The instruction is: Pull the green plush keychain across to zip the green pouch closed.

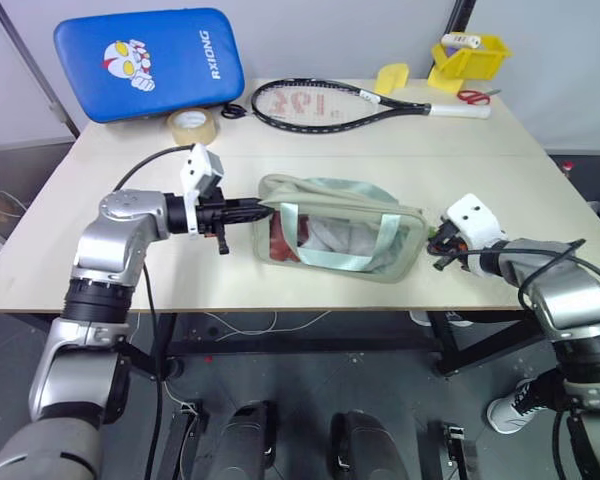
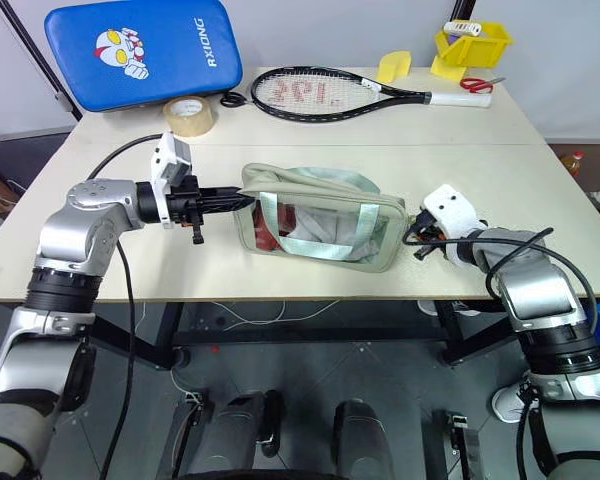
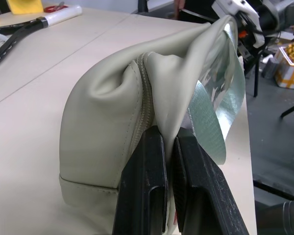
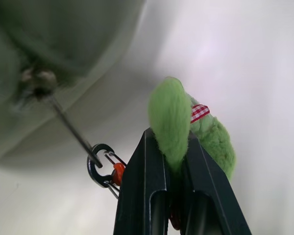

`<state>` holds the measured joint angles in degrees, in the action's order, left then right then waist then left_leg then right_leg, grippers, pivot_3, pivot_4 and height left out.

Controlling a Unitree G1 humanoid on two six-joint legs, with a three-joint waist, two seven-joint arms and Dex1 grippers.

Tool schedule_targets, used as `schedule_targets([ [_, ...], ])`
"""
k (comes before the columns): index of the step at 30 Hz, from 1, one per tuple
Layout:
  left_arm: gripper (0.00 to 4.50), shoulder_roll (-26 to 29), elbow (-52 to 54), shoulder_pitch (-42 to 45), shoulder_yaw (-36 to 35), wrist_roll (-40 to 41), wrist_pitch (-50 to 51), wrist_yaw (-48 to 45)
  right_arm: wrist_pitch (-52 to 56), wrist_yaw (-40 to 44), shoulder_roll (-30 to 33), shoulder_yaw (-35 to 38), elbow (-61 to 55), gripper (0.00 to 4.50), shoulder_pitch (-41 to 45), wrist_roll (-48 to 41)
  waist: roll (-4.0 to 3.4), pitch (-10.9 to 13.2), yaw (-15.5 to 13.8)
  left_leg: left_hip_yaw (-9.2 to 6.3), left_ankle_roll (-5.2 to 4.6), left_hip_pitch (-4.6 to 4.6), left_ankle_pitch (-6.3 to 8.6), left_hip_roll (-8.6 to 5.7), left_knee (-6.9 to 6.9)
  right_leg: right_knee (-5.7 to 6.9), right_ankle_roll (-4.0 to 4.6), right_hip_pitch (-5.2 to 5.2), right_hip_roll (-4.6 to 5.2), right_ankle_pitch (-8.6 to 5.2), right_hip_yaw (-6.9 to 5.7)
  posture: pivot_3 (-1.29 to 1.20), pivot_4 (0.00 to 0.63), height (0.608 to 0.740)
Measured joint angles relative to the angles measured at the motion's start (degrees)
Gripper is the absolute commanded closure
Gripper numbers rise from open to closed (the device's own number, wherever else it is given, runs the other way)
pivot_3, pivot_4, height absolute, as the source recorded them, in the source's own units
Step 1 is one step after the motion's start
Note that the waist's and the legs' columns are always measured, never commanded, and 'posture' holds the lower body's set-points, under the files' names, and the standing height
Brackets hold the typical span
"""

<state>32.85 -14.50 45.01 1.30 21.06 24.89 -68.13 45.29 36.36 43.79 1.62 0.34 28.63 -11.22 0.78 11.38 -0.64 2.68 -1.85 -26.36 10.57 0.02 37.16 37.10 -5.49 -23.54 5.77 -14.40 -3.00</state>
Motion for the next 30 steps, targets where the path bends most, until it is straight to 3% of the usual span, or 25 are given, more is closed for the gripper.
schedule_targets([
  [2,4.50,0.30,0.01,-0.13,-0.16,0.23,0.05,0.44,3.25,0.39,-0.41,3.60,-0.61,2.29,1.30,-3.51,-0.02,0.01,-0.01,0.02,0.00,-0.03,0.00,-0.02,-0.02,0.00,-0.07,-0.05,0.08,0.04,0.00,0.00,0.150,0.740],
  [3,4.50,0.33,0.01,-0.24,-0.25,0.27,0.06,0.53,3.52,0.52,-0.40,4.16,-0.82,2.02,1.51,-3.87,-0.02,0.01,0.00,0.02,0.00,-0.03,0.00,-0.02,-0.02,-0.01,-0.07,-0.05,0.08,0.04,0.00,0.00,0.150,0.740],
  [7,4.50,0.35,0.04,-0.40,-0.33,0.66,0.06,0.74,6.81,1.51,-0.07,8.75,-3.70,0.05,3.14,-8.45,-0.02,0.01,0.01,0.02,0.00,-0.03,0.01,-0.02,-0.04,-0.01,-0.04,-0.06,0.11,0.02,0.00,0.00,0.150,0.740],
  [10,4.50,0.33,0.13,-0.41,-0.31,0.80,0.06,0.71,7.37,2.69,1.53,11.57,-4.90,0.05,2.75,-10.83,-0.03,0.02,-0.09,0.03,-0.01,-0.06,0.02,-0.04,-0.04,-0.02,0.02,-0.08,0.15,-0.01,0.01,0.00,0.150,0.740],
  [13,3.55,0.34,0.50,-0.37,-0.32,1.50,1.42,0.46,7.65,5.10,4.73,15.26,-7.25,0.00,1.15,-13.32,-0.03,0.02,-0.14,0.03,-0.03,-0.09,0.03,-0.05,-0.04,-0.06,0.03,-0.08,0.18,-0.01,0.01,0.00,0.150,0.740],
  [20,0.12,2.35,1.60,0.40,-0.39,3.43,4.47,-1.97,6.72,11.33,9.49,18.22,-12.09,0.00,-0.27,-18.59,-0.03,0.02,0.25,0.03,-0.04,-0.07,0.05,-0.01,-0.06,-0.09,0.06,-0.11,0.17,-0.03,0.04,0.00,0.150,0.740],
  [30,0.05,14.50,4.52,-0.11,-3.92,5.92,4.42,-9.90,4.63,21.21,14.13,19.83,-18.92,0.00,-3.80,-25.76,-0.05,0.03,0.14,0.06,0.13,-0.13,0.15,-0.02,-0.17,-0.24,0.23,-0.19,0.33,-0.10,0.15,0.00,0.150,0.740],
])
